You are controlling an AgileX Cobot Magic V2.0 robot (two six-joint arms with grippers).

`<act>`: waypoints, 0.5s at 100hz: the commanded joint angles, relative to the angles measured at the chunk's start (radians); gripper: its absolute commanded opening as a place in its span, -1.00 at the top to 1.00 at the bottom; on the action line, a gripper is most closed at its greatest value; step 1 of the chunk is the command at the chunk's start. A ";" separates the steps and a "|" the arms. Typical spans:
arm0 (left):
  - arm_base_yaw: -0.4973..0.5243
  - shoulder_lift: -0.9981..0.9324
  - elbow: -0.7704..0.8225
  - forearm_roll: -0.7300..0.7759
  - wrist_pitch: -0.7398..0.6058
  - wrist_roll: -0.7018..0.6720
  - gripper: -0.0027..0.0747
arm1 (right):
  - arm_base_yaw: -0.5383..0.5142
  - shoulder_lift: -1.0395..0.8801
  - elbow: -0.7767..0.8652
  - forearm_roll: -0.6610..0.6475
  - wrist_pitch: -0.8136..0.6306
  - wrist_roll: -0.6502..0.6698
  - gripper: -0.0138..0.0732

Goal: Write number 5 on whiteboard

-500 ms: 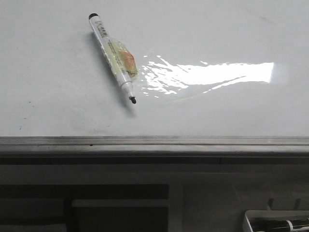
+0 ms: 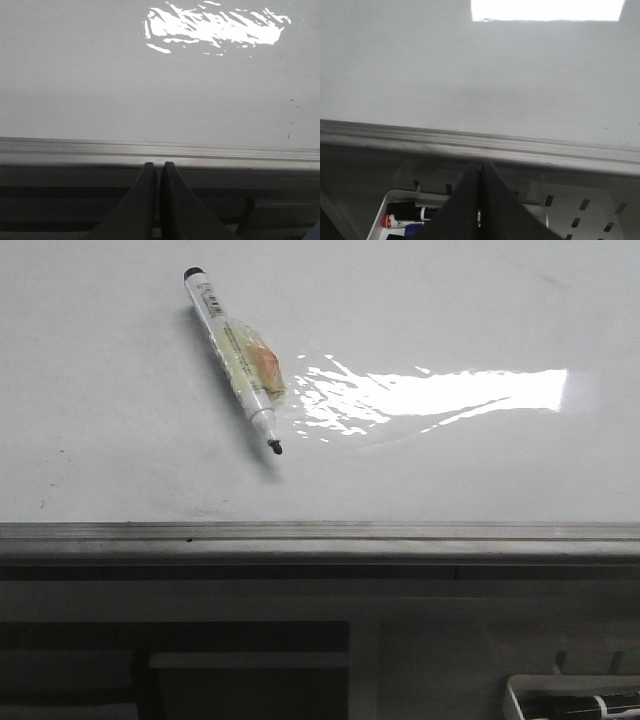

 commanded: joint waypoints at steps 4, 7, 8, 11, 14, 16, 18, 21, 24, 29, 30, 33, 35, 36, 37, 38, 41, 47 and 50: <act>0.002 -0.026 0.015 -0.014 -0.053 -0.007 0.98 | -0.006 -0.018 0.026 -0.002 -0.021 -0.004 0.82; 0.002 -0.026 0.015 -0.014 -0.053 -0.007 0.98 | -0.006 -0.018 0.026 -0.002 -0.021 -0.004 0.82; 0.002 -0.026 0.015 -0.014 -0.053 -0.007 0.98 | -0.006 -0.018 0.026 -0.002 -0.021 -0.004 0.82; 0.002 -0.026 0.015 -0.014 -0.053 -0.007 0.98 | -0.006 -0.018 0.026 -0.002 -0.021 -0.004 0.82; 0.002 -0.026 0.015 -0.014 -0.053 -0.007 0.98 | -0.006 -0.018 0.026 -0.010 -0.021 -0.004 0.82; 0.002 -0.026 0.015 -0.014 -0.053 -0.007 0.98 | -0.006 -0.018 0.026 -0.030 -0.021 -0.004 0.82; 0.002 -0.026 0.015 -0.012 -0.053 -0.007 0.98 | -0.006 -0.018 0.026 -0.053 -0.019 -0.004 0.82; 0.002 -0.026 0.015 0.003 -0.053 -0.007 0.98 | -0.006 -0.018 0.026 -0.074 -0.019 -0.004 0.82; 0.002 -0.026 0.015 0.012 -0.053 -0.007 0.98 | -0.006 -0.018 0.026 -0.083 -0.019 -0.004 0.82; 0.002 -0.026 0.015 0.012 -0.056 -0.007 0.98 | -0.006 -0.018 0.026 -0.126 -0.022 -0.004 0.82; 0.002 -0.026 0.015 0.012 -0.056 -0.007 0.98 | -0.006 -0.018 0.026 -0.131 -0.022 -0.004 0.82; 0.002 -0.026 0.015 0.014 -0.067 0.003 0.98 | -0.006 -0.018 0.026 -0.156 -0.024 -0.004 0.82; 0.002 -0.026 0.015 0.014 -0.075 0.003 0.98 | -0.006 -0.018 0.026 -0.179 -0.032 -0.004 0.82; 0.002 -0.026 0.015 0.014 -0.078 0.003 0.98 | -0.006 -0.018 0.026 -0.197 -0.035 -0.004 0.82; 0.002 -0.026 0.015 0.014 -0.081 0.003 0.98 | -0.006 -0.018 0.026 -0.207 -0.043 -0.004 0.82; 0.002 -0.026 0.015 0.014 -0.088 0.003 0.98 | -0.006 -0.018 0.026 -0.215 -0.046 -0.004 0.82; 0.002 -0.026 0.015 -0.001 -0.103 0.003 0.98 | -0.006 -0.018 0.026 -0.245 -0.068 -0.004 0.82; 0.002 -0.026 0.015 -0.121 -0.139 0.003 0.98 | -0.006 -0.018 0.026 -0.235 -0.162 -0.002 0.82; 0.002 -0.026 0.015 -0.216 -0.149 0.003 0.98 | -0.006 -0.018 0.026 -0.192 -0.220 -0.002 0.82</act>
